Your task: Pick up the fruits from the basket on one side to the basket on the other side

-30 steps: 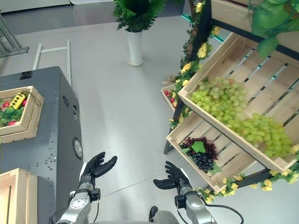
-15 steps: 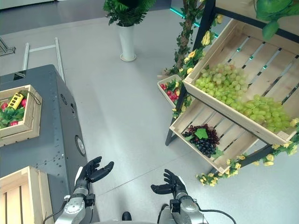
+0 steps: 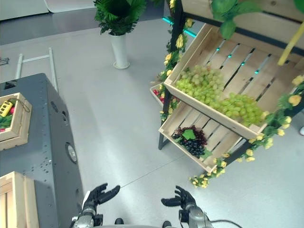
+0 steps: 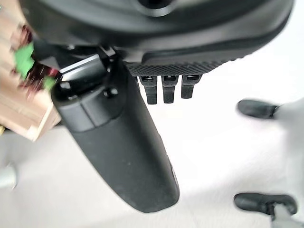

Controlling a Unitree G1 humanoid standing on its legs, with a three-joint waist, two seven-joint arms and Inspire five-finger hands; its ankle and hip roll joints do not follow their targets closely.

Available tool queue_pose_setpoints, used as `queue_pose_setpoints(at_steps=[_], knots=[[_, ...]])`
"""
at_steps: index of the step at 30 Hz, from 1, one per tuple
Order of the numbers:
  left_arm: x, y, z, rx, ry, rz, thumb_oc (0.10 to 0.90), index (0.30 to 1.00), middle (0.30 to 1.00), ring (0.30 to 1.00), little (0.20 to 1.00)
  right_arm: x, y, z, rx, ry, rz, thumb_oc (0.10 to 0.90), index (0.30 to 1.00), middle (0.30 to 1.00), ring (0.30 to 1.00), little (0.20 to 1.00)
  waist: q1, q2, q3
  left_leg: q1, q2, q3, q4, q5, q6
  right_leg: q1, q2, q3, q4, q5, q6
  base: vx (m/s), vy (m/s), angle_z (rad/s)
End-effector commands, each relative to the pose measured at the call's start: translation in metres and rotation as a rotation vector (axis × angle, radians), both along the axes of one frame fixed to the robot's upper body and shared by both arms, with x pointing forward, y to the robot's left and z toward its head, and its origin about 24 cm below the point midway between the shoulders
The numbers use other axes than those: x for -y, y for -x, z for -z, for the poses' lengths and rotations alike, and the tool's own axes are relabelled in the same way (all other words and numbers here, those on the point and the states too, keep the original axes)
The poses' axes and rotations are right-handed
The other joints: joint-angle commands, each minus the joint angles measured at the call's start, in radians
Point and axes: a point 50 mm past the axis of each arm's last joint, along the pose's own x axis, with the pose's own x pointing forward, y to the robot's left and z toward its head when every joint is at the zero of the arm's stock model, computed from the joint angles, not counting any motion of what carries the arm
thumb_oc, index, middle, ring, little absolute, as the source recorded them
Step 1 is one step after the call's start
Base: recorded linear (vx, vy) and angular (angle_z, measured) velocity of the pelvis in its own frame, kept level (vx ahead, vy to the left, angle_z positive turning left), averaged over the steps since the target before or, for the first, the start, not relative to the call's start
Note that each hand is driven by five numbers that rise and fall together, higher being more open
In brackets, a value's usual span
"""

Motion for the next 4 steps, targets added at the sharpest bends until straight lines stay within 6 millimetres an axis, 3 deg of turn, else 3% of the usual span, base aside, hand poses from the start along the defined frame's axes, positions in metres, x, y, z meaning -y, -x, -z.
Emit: queue_pose_setpoints(at_steps=[1, 4], knots=[[0.0024, -0.0308, -0.0107, 0.110, 0.018, 0.088, 0.800, 0.900, 0.900, 0.900, 0.900, -0.0197, -0.0381, -0.0144, 0.194, -0.070, -0.068, 0.800, 0.900, 0.900, 0.900, 0.900, -0.004, 0.005, -0.021, 0.003, -0.078, -0.037, 0.031, -0.118, 0.072, 0.032, -0.005, 0.032, 0.037, -0.059, -0.053, 0.03, -0.051, 0.00], [0.0013, -0.0272, -0.0089, 0.092, 0.029, 0.090, 0.800, 0.900, 0.900, 0.900, 0.900, -0.0224, -0.0344, -0.0126, 0.180, -0.067, -0.074, 0.800, 0.900, 0.900, 0.900, 0.900, -0.004, 0.011, -0.019, 0.005, -0.078, -0.051, 0.031, -0.118, 0.070, 0.034, -0.002, 0.026, 0.042, -0.067, -0.057, -0.01, -0.056, 0.05]])
